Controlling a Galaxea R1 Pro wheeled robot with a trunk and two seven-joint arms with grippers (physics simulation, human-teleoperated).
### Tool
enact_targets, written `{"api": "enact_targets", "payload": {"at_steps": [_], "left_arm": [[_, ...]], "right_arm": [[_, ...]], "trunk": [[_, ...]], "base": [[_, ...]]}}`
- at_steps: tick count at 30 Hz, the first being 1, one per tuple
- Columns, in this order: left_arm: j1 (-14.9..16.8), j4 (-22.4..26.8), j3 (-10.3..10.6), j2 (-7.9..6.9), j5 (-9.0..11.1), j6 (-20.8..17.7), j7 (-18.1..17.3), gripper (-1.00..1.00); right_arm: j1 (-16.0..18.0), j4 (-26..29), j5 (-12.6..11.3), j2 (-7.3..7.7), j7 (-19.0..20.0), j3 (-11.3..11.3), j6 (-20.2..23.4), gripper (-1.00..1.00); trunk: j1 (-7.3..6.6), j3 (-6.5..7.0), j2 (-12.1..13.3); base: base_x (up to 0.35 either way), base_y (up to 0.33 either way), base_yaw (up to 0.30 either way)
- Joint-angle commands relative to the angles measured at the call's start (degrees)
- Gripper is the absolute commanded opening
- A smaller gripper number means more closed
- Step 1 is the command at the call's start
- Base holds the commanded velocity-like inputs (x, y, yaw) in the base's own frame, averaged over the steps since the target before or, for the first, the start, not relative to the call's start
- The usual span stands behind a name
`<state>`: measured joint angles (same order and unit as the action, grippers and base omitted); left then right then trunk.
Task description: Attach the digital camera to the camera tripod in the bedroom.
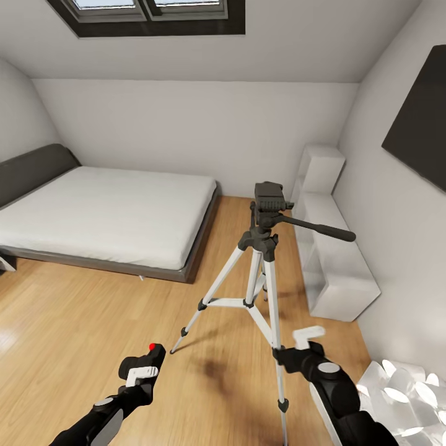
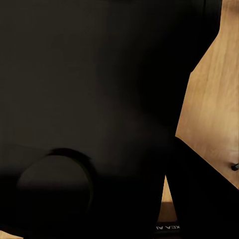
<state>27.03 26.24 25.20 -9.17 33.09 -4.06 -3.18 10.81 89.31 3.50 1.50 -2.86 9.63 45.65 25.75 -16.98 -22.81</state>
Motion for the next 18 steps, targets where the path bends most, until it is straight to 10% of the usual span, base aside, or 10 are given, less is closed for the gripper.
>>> {"api": "enact_targets", "payload": {"at_steps": [1,18], "left_arm": [[0.04,0.1,0.2,-0.08,0.39,-0.25,-0.16,-1.0],[0.04,0.13,0.2,-0.08,0.39,-0.25,-0.25,-1.0]], "right_arm": [[0.06,0.16,0.36,0.08,0.15,0.4,0.37,1.0],[0.09,0.51,0.51,0.92,12.81,-0.52,-0.85,1.0]], "trunk": [[0.03,-0.1,-0.11],[0.03,-0.1,-0.11]], "base": [[0.0,0.0,0.0],[0.0,0.0,0.0]]}}
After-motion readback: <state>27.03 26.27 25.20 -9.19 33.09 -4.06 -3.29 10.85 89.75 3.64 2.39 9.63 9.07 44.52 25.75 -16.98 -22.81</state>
